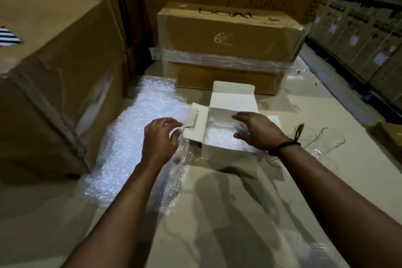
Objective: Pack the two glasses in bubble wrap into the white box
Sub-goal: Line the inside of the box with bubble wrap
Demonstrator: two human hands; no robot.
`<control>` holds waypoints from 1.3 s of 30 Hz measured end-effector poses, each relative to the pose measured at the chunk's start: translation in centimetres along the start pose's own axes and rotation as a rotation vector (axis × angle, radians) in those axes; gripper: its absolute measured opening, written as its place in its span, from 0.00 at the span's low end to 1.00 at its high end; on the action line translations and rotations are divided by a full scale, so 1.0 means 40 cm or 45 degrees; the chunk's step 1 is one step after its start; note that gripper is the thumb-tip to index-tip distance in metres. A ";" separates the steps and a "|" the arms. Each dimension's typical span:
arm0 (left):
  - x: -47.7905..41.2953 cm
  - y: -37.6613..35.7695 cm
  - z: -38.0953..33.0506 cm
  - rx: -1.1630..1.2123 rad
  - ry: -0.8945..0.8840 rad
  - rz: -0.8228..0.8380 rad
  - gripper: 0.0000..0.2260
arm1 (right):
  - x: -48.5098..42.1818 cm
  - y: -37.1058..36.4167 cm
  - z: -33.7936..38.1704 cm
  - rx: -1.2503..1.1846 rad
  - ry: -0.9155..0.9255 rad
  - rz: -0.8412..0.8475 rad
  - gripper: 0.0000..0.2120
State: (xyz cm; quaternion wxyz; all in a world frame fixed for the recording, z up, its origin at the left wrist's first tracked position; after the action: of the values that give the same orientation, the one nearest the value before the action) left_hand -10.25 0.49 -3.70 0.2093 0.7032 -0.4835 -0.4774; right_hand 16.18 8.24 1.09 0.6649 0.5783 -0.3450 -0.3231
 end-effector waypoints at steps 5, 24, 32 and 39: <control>0.090 0.016 0.141 -0.376 0.540 0.461 0.22 | 0.115 -0.134 0.214 -0.400 0.279 -0.288 0.15; 0.144 0.041 0.138 -0.140 0.368 0.205 0.09 | 0.090 -0.335 0.302 -0.325 0.014 0.193 0.33; 0.223 0.088 0.064 0.142 0.030 -0.152 0.11 | 0.034 -0.172 0.359 -1.602 -0.337 -0.213 0.23; 0.298 0.061 0.023 0.203 -0.216 -0.051 0.13 | -0.076 -0.102 0.454 -1.941 -0.650 0.425 0.29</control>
State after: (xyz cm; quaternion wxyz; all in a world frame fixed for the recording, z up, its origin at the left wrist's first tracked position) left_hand -11.30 -10.93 -7.87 0.1016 0.6843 -0.5219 -0.4991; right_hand -0.74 0.35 -1.52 0.8157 -0.1826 -0.2529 -0.4872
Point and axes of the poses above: each hand's wrist, its own x-axis away from the middle knuckle, its own y-axis out of the back of the hand, z = x × y, the point moved 3 cm from there along -x, towards the middle knuckle, and after that the axes turned 9 degrees about z, right-handed, at the moved point
